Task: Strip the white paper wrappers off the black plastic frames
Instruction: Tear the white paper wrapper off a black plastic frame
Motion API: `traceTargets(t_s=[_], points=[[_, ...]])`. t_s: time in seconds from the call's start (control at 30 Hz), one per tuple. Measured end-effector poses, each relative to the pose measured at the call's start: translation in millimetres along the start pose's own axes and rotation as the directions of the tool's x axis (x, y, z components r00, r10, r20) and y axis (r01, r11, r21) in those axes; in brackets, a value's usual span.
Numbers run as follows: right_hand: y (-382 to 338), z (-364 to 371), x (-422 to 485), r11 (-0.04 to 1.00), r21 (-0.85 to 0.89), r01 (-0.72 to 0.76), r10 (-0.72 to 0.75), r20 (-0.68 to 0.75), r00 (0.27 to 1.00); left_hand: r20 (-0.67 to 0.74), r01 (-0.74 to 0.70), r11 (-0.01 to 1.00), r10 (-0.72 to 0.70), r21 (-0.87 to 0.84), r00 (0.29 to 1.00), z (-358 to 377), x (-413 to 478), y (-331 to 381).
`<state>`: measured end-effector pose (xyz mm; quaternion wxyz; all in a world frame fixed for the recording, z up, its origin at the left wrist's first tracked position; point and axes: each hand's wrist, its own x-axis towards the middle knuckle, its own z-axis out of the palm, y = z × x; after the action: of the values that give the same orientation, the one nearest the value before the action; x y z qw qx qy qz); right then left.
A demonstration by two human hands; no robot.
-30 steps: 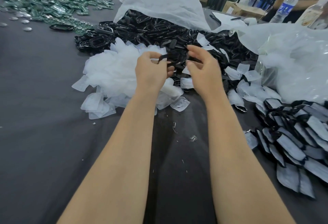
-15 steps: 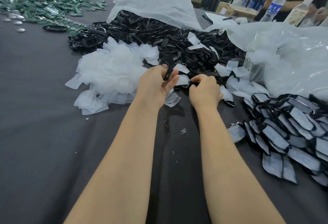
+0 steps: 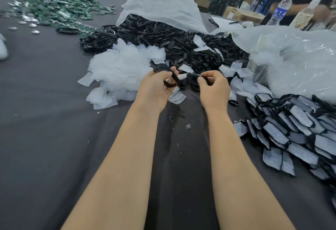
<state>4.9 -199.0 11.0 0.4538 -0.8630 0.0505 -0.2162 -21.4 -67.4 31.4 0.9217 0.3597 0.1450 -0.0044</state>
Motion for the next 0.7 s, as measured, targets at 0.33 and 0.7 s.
traceTargets(t_s=[0.33,0.7], points=[[-7.8,6.6,-30.2,0.76,0.557,-0.334,0.229,0.251,0.94,-0.113,-0.152,0.954,0.186,0.259,0.976,-13.9,-25.1,-12.0],[-1.2,3.3,-23.5,0.983,0.087,-0.159,0.163,-0.048,0.985,-0.209,-0.288,0.932,0.333,0.219,0.92,-20.4,-17.1,-13.9]])
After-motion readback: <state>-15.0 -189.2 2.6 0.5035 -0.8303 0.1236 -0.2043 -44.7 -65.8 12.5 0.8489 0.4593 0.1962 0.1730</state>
